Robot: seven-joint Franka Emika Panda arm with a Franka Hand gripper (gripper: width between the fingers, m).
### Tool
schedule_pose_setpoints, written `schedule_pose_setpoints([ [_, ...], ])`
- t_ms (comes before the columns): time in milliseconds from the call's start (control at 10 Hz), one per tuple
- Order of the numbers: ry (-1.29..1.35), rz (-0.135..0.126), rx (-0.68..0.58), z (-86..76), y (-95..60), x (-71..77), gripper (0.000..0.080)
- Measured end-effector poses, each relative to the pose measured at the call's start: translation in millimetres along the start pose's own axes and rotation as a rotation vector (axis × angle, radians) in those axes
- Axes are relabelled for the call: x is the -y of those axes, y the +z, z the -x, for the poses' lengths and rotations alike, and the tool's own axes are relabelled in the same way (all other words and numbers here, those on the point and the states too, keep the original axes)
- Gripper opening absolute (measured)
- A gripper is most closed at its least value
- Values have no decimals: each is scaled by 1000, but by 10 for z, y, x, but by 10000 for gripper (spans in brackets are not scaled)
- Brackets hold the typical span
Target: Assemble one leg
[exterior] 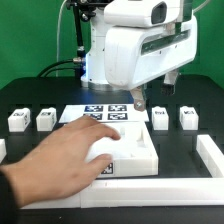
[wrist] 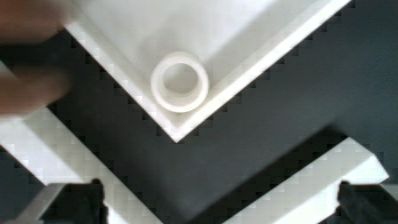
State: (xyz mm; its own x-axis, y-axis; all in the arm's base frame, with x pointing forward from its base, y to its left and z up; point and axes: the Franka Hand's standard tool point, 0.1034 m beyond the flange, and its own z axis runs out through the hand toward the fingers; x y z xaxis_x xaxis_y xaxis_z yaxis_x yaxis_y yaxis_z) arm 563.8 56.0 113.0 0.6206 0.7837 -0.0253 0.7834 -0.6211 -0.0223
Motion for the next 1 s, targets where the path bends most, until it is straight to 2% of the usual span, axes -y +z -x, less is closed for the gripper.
schedule_pose_setpoints([
  [1000, 0, -2, 2, 4, 16, 4, 650],
])
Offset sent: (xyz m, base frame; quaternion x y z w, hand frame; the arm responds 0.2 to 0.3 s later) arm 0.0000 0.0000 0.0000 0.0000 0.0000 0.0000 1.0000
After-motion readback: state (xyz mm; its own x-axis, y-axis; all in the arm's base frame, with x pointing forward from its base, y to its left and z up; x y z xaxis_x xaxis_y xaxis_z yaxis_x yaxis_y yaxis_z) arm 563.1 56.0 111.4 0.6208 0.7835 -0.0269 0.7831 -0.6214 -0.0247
